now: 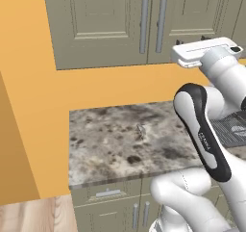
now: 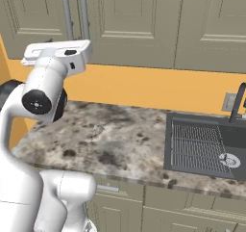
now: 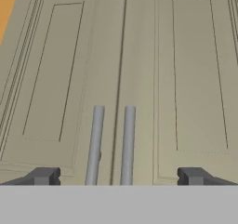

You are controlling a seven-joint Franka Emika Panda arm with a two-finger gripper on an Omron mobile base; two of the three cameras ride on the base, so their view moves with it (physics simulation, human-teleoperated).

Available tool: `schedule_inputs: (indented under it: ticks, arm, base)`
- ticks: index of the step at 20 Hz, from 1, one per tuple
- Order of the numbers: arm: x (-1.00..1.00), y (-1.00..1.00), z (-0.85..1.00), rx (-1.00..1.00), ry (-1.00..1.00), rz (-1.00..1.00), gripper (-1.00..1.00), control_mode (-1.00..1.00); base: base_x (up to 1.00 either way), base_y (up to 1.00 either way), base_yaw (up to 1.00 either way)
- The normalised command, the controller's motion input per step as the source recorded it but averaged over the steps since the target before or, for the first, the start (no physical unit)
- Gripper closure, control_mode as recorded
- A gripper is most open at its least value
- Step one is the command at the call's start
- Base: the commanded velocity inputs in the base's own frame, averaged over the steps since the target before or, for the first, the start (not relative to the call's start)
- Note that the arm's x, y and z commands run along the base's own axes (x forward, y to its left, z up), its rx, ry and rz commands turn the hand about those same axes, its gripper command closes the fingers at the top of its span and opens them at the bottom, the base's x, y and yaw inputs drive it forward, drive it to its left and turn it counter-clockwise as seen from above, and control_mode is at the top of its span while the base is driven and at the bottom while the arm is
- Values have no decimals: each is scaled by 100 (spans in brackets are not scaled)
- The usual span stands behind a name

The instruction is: Retrieve the tupperware from the cabinet, then place the raw meat into the tupperware to avoid contamination.

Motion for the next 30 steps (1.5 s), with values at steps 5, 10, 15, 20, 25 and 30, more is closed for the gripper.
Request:
schedule_inputs:
  ticks: [5, 10, 15, 20, 25, 30]
  arm:
    - [27, 0, -1, 0, 0, 0, -100, -100]
    - [28, 0, -2, 0, 0, 0, -100, -100]
    - [27, 0, -6, 0, -1, 0, -100, -100]
    - [28, 0, -10, 0, -2, 0, -100, -100]
    - [29, 0, -7, 0, 0, 0, -100, -100]
    - [31, 0, -3, 0, 0, 0, -100, -100]
  base:
    - [0, 0, 0]
    - [0, 0, 0]
    - [0, 0, 0]
    - [0, 0, 0]
    - [0, 0, 0]
    - [0, 0, 0]
